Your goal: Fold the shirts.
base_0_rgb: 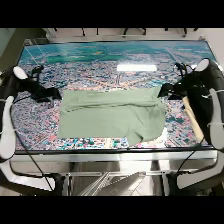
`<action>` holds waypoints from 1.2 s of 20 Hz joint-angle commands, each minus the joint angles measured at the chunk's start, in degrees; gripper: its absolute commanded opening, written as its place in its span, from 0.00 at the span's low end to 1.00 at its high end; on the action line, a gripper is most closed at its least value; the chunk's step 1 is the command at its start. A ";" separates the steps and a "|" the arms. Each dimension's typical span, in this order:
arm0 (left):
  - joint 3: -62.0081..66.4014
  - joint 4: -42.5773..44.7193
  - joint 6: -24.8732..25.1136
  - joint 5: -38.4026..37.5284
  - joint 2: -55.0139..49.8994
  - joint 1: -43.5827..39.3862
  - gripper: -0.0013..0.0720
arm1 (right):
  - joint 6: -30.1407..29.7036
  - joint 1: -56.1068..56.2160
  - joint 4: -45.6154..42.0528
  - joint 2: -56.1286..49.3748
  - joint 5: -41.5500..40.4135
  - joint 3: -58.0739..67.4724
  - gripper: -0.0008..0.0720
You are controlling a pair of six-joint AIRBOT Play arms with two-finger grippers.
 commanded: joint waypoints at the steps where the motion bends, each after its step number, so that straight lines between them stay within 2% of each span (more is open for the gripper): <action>1: -17.25 -0.66 -0.28 -0.55 10.10 5.81 0.97 | -2.38 -0.61 2.14 10.14 -2.56 -10.14 0.97; 3: -26.80 -2.58 0.87 -0.44 12.28 9.46 0.97 | -2.84 -0.61 3.19 15.78 -5.92 -17.62 0.97; 5: -32.33 -6.43 4.26 0.42 11.76 12.35 0.97 | -2.84 -0.61 4.72 19.85 -7.69 -23.10 0.97; 12: -36.09 -14.21 12.85 3.54 3.82 15.04 0.96 | -1.79 -0.61 7.19 30.53 -6.29 -28.39 0.97; 13: -36.09 -16.48 13.44 4.55 3.30 15.04 0.78 | -1.33 -0.63 6.80 32.04 -6.32 -28.39 0.97; 14: -36.09 -19.28 14.80 5.20 2.95 15.04 0.48 | -1.22 -0.63 6.29 33.22 -6.27 -28.41 0.97; 15: -36.09 -21.55 16.59 5.49 2.99 15.04 0.14 | -1.22 -0.63 5.31 34.21 -6.05 -28.41 0.97; 16: -36.11 -23.17 18.25 5.38 3.43 15.04 0.04 | -1.22 -0.63 3.02 34.84 -5.20 -28.41 0.97; 19: -36.09 -20.79 17.55 4.00 7.82 15.19 0.04 | -1.51 -2.86 -2.43 35.08 -2.25 -30.64 0.97; 22: -36.09 -14.78 11.76 3.41 15.34 15.21 0.04 | -3.19 -10.78 2.60 35.08 -4.63 -39.34 0.97; 24: -36.09 -15.58 11.52 2.80 19.15 15.04 0.04 | -5.33 -15.87 5.38 35.08 -6.03 -46.66 0.97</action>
